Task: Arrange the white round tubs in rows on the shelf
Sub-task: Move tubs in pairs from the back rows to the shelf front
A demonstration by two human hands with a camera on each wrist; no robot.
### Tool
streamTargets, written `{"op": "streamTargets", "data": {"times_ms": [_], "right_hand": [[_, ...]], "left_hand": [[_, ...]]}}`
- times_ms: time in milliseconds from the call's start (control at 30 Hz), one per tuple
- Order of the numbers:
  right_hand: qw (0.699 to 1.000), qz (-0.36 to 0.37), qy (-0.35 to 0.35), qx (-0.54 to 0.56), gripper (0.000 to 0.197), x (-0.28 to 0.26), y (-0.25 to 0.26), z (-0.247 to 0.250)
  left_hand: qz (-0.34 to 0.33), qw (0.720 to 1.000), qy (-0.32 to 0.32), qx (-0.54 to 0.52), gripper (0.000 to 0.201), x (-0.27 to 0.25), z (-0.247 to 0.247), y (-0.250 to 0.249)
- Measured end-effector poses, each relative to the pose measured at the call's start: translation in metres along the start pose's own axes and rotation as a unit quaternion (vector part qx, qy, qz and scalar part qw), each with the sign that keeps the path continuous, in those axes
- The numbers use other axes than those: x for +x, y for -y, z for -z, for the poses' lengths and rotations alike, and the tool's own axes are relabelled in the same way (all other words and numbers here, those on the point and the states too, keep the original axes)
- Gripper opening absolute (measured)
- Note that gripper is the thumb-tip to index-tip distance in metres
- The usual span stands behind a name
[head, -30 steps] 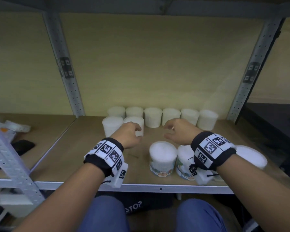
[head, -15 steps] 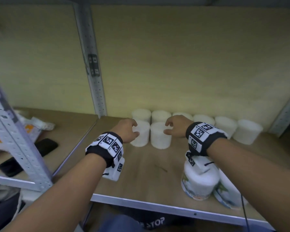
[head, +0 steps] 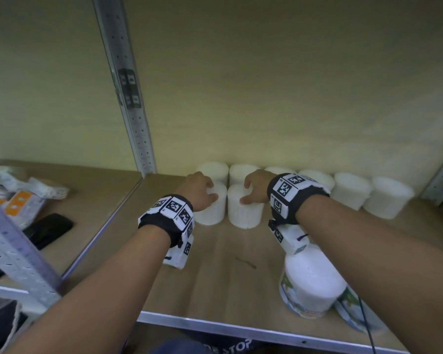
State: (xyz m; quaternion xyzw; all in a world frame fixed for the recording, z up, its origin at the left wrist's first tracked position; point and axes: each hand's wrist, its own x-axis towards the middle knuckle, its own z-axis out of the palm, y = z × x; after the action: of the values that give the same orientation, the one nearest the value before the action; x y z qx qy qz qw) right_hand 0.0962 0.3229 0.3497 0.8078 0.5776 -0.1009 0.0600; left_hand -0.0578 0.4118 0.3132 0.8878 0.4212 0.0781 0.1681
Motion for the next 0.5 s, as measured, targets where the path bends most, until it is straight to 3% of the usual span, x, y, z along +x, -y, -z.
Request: {"op": "streamTargets", "data": {"times_ms": [500], "right_hand": [[0.999, 0.03, 0.029, -0.026, 0.057, 0.0009, -0.0019, 0.0044]], "left_hand": [[-0.011, 1.0, 0.003, 0.027, 0.045, 0.0032, -0.0077, 0.0016]]}}
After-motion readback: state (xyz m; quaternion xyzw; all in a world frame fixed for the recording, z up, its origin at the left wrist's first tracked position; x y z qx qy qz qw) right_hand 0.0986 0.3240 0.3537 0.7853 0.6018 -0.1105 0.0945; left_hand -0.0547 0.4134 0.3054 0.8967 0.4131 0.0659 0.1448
